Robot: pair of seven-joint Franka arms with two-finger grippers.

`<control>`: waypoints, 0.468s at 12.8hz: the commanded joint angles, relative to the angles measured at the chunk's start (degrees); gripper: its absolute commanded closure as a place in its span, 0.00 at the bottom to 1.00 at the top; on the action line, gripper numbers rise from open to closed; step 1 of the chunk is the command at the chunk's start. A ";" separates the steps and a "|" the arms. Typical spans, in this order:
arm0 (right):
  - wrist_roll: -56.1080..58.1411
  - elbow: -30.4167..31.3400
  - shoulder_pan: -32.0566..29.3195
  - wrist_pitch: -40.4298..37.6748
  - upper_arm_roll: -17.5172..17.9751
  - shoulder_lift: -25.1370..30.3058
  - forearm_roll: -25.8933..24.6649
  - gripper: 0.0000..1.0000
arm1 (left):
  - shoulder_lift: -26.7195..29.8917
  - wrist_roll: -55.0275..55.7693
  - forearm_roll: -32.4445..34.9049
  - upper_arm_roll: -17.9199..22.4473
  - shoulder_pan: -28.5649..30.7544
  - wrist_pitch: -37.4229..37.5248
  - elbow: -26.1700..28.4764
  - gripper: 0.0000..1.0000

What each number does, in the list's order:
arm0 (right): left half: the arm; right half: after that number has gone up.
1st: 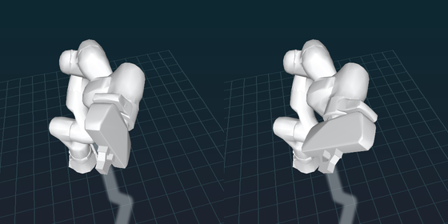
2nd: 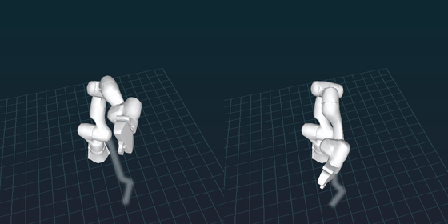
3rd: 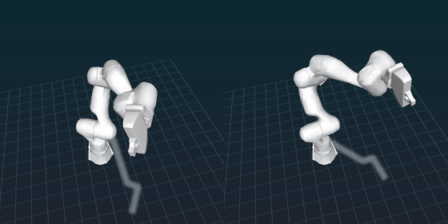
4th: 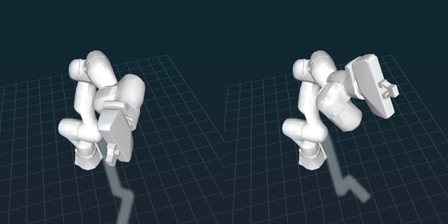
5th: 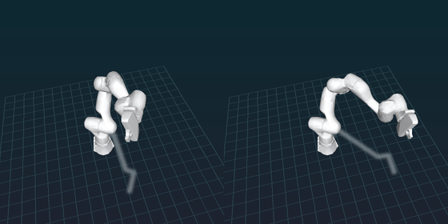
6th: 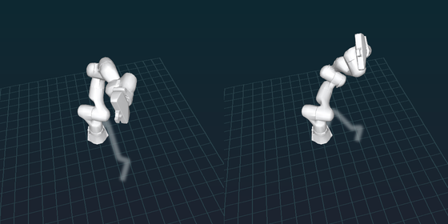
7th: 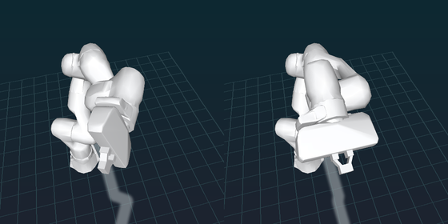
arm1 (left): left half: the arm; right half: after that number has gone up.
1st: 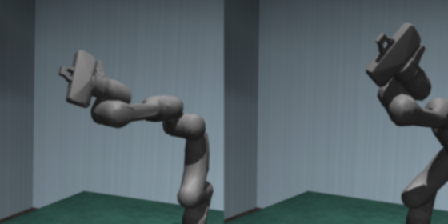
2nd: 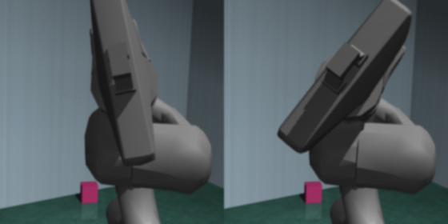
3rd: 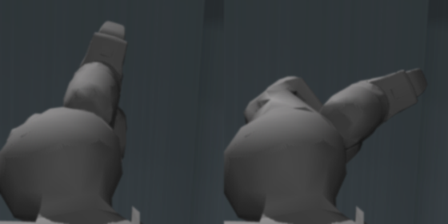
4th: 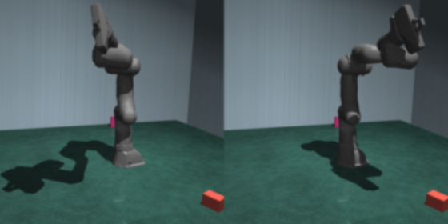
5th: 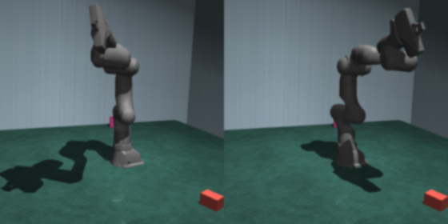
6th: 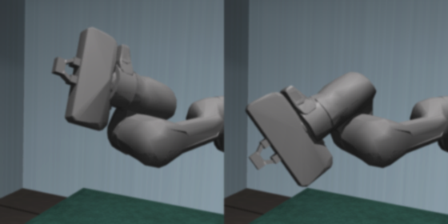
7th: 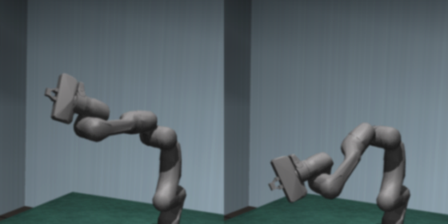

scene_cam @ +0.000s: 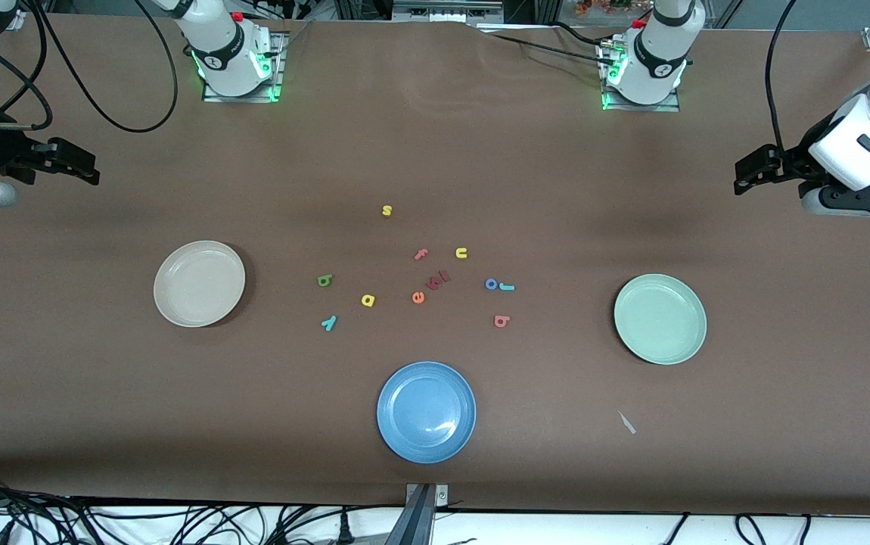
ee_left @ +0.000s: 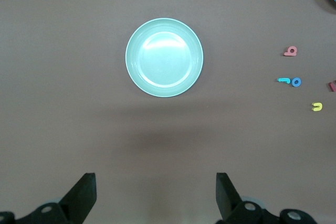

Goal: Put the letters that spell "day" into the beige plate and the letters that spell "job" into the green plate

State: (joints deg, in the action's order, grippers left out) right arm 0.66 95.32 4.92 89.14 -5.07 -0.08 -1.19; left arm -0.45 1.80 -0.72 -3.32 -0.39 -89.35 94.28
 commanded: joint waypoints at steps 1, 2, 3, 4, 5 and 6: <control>0.83 0.04 -0.27 -0.64 0.15 0.34 -0.39 0.00 | -0.43 -0.66 -0.59 -0.37 0.30 1.19 -1.38 0.00; 0.83 0.13 -0.27 -0.64 0.15 0.34 -0.47 0.00 | -0.43 -0.66 -0.59 -0.37 0.30 1.19 -1.38 0.00; 0.83 0.13 -0.27 -0.64 0.15 0.34 -0.39 0.00 | -0.43 -0.66 -0.59 -0.37 0.30 1.19 -1.38 0.00; 0.83 0.13 -0.27 -0.64 0.15 0.34 -0.47 0.00 | -0.43 -0.66 -0.59 -0.37 0.30 1.19 -1.38 0.00; 0.48 0.13 -0.27 -0.64 0.15 0.34 -0.48 0.00 | -0.43 -0.66 -0.59 -0.37 0.30 1.19 -1.38 0.00; 0.48 0.13 -0.27 -0.72 0.15 0.34 -0.48 0.00 | -0.43 -0.66 -0.59 -0.37 0.30 1.19 -1.38 0.00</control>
State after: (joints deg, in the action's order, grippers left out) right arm 0.66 95.32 4.92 89.08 -5.08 -0.13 -1.19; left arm -0.45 1.80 -0.72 -3.38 -0.39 -89.34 94.28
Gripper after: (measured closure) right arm 0.000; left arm 0.000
